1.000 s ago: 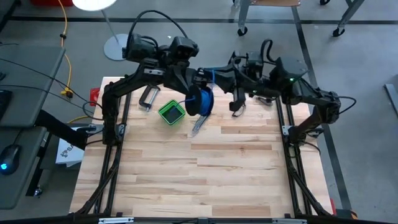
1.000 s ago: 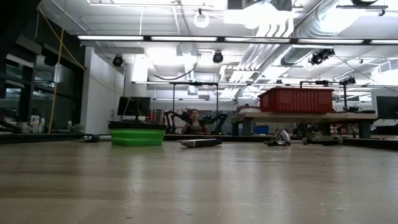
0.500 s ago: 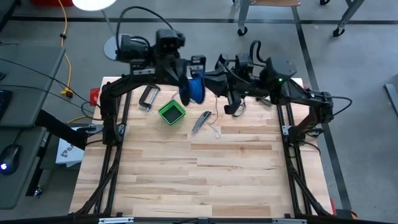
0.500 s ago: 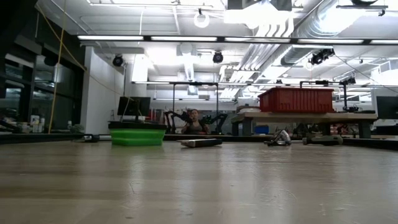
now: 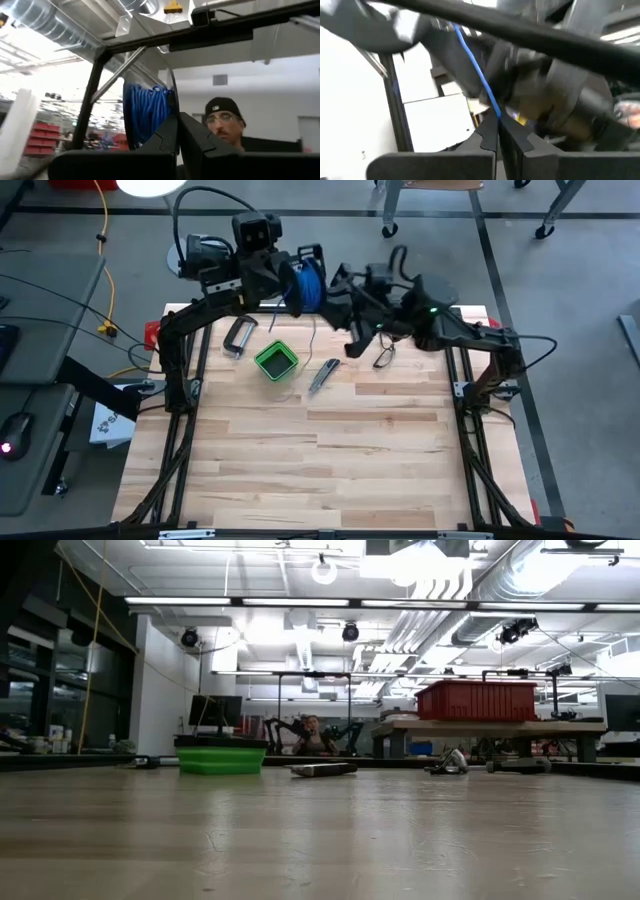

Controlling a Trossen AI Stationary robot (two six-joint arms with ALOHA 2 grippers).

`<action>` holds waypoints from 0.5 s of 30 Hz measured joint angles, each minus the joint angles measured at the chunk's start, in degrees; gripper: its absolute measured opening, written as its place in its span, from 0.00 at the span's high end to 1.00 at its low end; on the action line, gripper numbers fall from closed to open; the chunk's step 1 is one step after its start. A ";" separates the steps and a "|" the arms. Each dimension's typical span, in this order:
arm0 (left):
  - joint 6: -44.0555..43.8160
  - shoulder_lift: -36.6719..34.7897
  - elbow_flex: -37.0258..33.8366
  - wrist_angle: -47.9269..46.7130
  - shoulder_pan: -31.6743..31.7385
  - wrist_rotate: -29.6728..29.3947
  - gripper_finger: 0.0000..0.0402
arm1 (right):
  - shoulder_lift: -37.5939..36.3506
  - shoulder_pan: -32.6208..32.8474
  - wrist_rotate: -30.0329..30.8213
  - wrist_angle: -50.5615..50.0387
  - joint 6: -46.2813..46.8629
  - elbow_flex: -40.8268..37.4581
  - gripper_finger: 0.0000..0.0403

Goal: Coil cords
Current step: Coil the blue wire onto the spool

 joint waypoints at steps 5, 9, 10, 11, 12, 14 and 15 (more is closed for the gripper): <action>1.84 0.00 -0.07 -0.15 0.92 -3.52 1.00 | 2.41 0.04 -1.81 1.43 3.45 0.00 1.00; 4.07 -0.17 -0.07 -0.17 1.92 -4.27 1.00 | 3.28 0.01 -2.98 1.82 5.56 0.11 1.00; 4.12 -0.17 -0.07 -0.17 2.21 -4.36 1.00 | 3.32 0.02 -2.99 1.81 5.56 0.11 1.00; 4.25 -0.20 -0.07 -0.13 2.47 -4.80 1.00 | 3.29 0.02 -3.01 1.80 5.52 0.11 1.00; 4.63 -0.23 -0.07 -0.01 2.79 -5.28 1.00 | 3.15 0.02 -3.06 1.77 5.36 0.11 1.00; 5.62 -0.56 -0.11 0.05 3.52 -5.70 1.00 | 2.76 -0.02 -3.94 1.51 5.07 0.11 1.00; 6.03 -0.77 -0.11 0.11 3.83 -5.78 1.00 | 2.49 -0.04 -4.45 1.49 5.05 0.09 1.00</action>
